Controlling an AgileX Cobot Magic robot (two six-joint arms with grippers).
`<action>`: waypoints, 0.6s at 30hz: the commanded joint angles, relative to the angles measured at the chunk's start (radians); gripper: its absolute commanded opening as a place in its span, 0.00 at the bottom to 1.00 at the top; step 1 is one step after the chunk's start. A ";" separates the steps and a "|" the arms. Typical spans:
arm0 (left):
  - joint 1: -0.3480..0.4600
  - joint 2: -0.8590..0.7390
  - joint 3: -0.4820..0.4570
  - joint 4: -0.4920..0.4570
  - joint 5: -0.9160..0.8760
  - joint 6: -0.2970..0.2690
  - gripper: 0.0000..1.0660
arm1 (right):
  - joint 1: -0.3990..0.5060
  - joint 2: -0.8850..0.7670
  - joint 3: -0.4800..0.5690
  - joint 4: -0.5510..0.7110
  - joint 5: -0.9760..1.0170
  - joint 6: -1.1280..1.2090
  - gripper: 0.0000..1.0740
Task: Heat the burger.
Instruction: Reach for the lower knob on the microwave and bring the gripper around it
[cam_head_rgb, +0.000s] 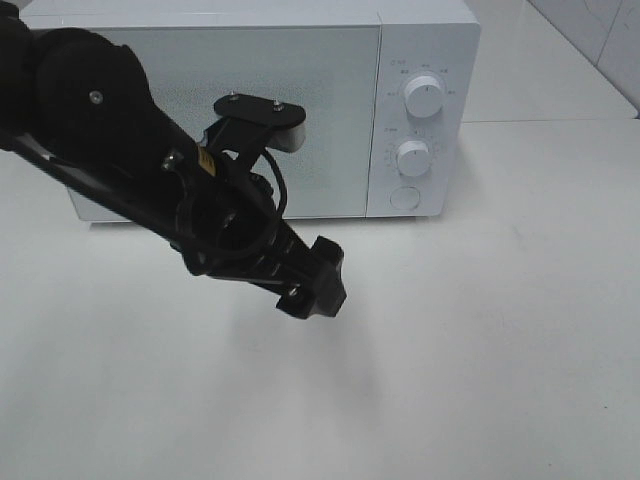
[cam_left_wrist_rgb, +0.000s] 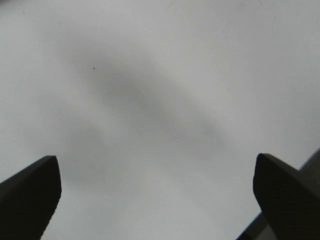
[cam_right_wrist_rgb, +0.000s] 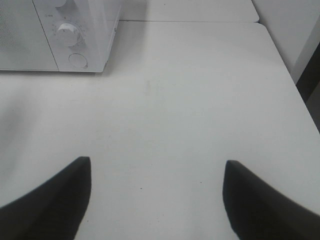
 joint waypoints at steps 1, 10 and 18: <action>0.000 -0.041 -0.006 0.041 0.162 -0.007 0.92 | -0.004 -0.026 0.001 -0.002 -0.011 -0.003 0.66; 0.055 -0.107 -0.006 0.087 0.350 -0.018 0.92 | -0.004 -0.026 0.001 -0.002 -0.011 -0.003 0.66; 0.246 -0.157 -0.006 0.089 0.468 -0.006 0.92 | -0.004 -0.026 0.001 -0.002 -0.011 -0.003 0.66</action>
